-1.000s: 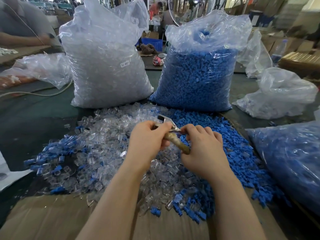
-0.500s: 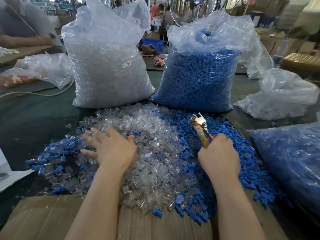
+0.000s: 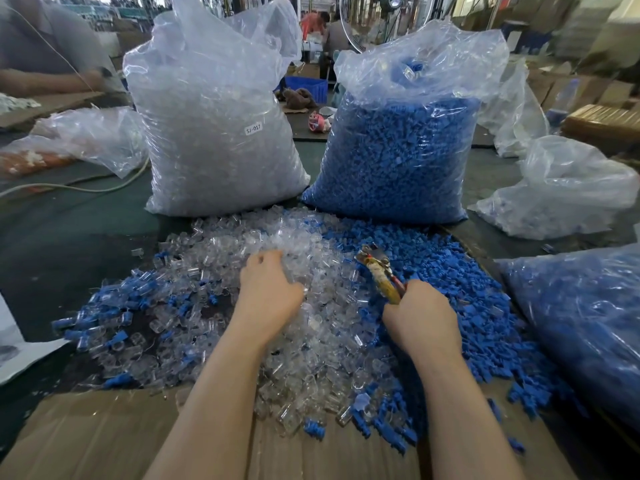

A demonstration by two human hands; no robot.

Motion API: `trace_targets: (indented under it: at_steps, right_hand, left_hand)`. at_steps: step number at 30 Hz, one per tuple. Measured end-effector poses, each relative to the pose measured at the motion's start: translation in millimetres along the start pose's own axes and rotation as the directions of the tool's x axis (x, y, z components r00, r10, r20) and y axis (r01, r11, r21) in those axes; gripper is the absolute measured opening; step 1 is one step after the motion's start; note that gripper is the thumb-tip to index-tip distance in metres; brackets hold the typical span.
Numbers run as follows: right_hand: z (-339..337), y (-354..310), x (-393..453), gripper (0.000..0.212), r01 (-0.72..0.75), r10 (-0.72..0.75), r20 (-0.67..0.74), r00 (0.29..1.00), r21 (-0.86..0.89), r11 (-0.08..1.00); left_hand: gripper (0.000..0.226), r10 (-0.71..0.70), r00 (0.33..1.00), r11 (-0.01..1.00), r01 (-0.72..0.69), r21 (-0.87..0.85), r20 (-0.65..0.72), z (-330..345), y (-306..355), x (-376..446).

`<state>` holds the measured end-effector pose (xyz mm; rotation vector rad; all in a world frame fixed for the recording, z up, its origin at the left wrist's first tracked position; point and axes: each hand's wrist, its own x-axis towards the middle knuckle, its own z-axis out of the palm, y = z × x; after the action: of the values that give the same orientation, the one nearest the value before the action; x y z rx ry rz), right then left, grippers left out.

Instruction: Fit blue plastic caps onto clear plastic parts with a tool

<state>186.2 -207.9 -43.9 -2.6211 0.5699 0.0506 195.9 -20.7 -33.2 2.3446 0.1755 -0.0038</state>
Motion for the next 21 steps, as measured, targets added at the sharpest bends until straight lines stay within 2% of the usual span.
trace_targets:
  at_steps: [6, 9, 11, 13, 17, 21]
  right_hand:
    - [-0.5, 3.4, 1.7, 0.009, 0.027, -0.025, -0.033, 0.999, 0.065, 0.997]
    - [-2.5, 3.7, 1.0, 0.011, 0.052, -0.048, -0.07, 0.996, 0.069, 0.996]
    - [-4.5, 3.5, 0.3, 0.017, 0.039, -0.031, -0.102, 0.994, 0.074, 0.997]
    - [-5.0, 3.9, 0.0, 0.021, 0.036, -0.025, -0.123, 0.992, 0.092, 0.995]
    - [-3.4, 4.5, 1.8, 0.022, 0.076, -0.048, -0.133, 0.99, 0.214, 0.974]
    - [-2.5, 2.8, 2.5, 0.021, 0.097, -0.055, -0.133, 0.99, 0.327, 0.94]
  left_hand:
    - [0.057, 0.175, 0.98, 0.942, -0.138, -0.304, 0.099, -7.7, -2.2, 0.8]
    - [0.056, 0.208, 0.975, 0.913, -0.165, -0.372, 0.079, -19.5, -4.2, -0.9]
    - [0.05, 0.194, 0.98, 0.934, -0.173, -0.311, 0.035, -26.2, -8.8, 0.0]
    - [0.04, 0.124, 0.992, 0.972, -0.117, -0.202, 0.021, -31.5, -15.7, 2.5]
    - [0.043, -0.01, 0.99, 0.999, 0.016, -0.044, 0.138, -30.0, -20.9, 3.4]
    - [0.032, 0.043, 0.999, 0.998, -0.044, 0.047, 0.006, -19.0, -13.0, 2.7]
